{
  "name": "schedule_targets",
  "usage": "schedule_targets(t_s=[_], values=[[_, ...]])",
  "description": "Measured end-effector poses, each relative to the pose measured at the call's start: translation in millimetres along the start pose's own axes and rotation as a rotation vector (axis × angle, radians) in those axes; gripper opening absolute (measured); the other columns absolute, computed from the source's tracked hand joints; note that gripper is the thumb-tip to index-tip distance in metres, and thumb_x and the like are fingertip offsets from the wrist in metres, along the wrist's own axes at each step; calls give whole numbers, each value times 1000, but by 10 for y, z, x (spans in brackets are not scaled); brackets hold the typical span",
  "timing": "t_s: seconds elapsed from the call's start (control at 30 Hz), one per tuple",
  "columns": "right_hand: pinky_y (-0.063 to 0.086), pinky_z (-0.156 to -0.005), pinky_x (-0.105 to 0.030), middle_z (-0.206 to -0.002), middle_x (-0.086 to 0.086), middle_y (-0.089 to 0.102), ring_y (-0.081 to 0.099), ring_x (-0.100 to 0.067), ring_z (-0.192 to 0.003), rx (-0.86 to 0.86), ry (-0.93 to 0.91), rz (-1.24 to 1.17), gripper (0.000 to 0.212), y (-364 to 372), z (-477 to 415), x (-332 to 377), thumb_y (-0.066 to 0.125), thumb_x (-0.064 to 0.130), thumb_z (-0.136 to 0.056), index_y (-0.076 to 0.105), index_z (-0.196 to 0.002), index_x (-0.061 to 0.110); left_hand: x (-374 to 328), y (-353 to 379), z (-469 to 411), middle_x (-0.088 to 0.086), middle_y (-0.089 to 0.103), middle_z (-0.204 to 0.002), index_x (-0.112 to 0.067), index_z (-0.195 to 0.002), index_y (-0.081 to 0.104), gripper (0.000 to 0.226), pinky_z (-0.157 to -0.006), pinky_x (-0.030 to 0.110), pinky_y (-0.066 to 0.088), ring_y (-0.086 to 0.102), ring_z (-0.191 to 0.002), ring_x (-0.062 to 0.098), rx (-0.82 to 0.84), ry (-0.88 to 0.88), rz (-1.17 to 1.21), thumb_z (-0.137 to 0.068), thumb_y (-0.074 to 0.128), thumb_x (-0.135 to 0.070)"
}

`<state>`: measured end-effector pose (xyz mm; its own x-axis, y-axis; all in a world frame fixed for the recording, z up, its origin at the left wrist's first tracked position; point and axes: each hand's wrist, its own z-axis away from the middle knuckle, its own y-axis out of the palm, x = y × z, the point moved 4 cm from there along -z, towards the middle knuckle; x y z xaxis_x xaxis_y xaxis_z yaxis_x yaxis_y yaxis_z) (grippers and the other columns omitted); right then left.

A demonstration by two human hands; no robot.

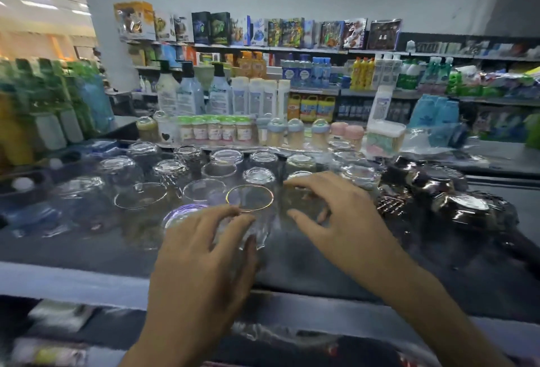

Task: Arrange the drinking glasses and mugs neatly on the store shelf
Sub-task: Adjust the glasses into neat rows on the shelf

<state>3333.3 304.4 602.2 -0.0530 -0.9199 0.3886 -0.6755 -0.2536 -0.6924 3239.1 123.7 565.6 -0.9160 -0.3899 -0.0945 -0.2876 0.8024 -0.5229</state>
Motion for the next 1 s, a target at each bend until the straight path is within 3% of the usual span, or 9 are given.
schedule_targets(t_s=[0.13, 0.27, 0.33, 0.43, 0.5, 0.63, 0.83, 1.0], values=[[43, -84, -16, -127, 13, 54, 48, 8, -85, 137, 90, 67, 47, 569, -129, 196, 79, 34, -86, 64, -131, 36, 450, -145, 123, 7, 71, -122, -19, -111, 77, 27, -90, 50, 50, 66, -111, 37, 47, 55, -59, -86, 71, -27], [38, -86, -19, -129, 9, 52, 56, -9, -100, 97, 276, 143, 40, 819, -84, 242, 82, 44, -82, 68, -119, 35, 712, -66, 252, 12, 65, -132, -18, -123, 74, 43, -91, 51, 52, 61, -121, 40, 139, 39, 14, -81, 74, -29], [38, -82, -22, -118, 10, 57, 58, -10, -103, 67, 326, 147, 40, 893, -52, 251, 84, 48, -77, 65, -110, 33, 778, 2, 289, 13, 62, -135, -19, -130, 70, 49, -92, 50, 53, 58, -125, 39, 185, 40, 41, -83, 73, -28], [37, -69, -17, -97, 13, 59, 57, -9, -88, 1, 361, 111, 40, 937, 0, 267, 87, 47, -74, 58, -98, 32, 831, 9, 314, 13, 60, -138, -18, -134, 67, 50, -98, 46, 48, 54, -128, 37, 191, 19, 66, -84, 72, -25], [40, -67, -18, -92, 13, 59, 56, -7, -83, -33, 361, 92, 40, 938, 34, 272, 87, 46, -75, 55, -95, 32, 854, -13, 332, 13, 59, -138, -17, -133, 66, 49, -100, 44, 45, 52, -130, 37, 174, -9, 79, -85, 72, -19], [54, -74, -43, -90, 11, 61, 61, -11, -82, -89, 356, -54, 37, 934, 154, 245, 84, 42, -79, 52, -93, 30, 879, -24, 351, 15, 58, -139, -14, -132, 66, 56, -95, 50, 53, 52, -131, 39, 168, -44, 97, -79, 83, -10], [56, -76, -50, -94, 4, 65, 65, -19, -88, -162, 378, -171, 34, 746, 396, 150, 84, 38, -81, 54, -94, 31, 783, -100, 356, 16, 59, -136, -12, -128, 68, 45, -100, 52, 46, 54, -128, 41, 100, -25, 67, -83, 75, -9], [54, -82, -50, -103, 10, 60, 62, -16, -93, -243, 408, -171, 36, 468, 613, 26, 85, 30, -80, 54, -98, 32, 322, -227, 386, 12, 63, -129, -13, -122, 71, 34, -92, 47, 49, 59, -118, 36, 54, 76, 144, -90, 69, -21]])
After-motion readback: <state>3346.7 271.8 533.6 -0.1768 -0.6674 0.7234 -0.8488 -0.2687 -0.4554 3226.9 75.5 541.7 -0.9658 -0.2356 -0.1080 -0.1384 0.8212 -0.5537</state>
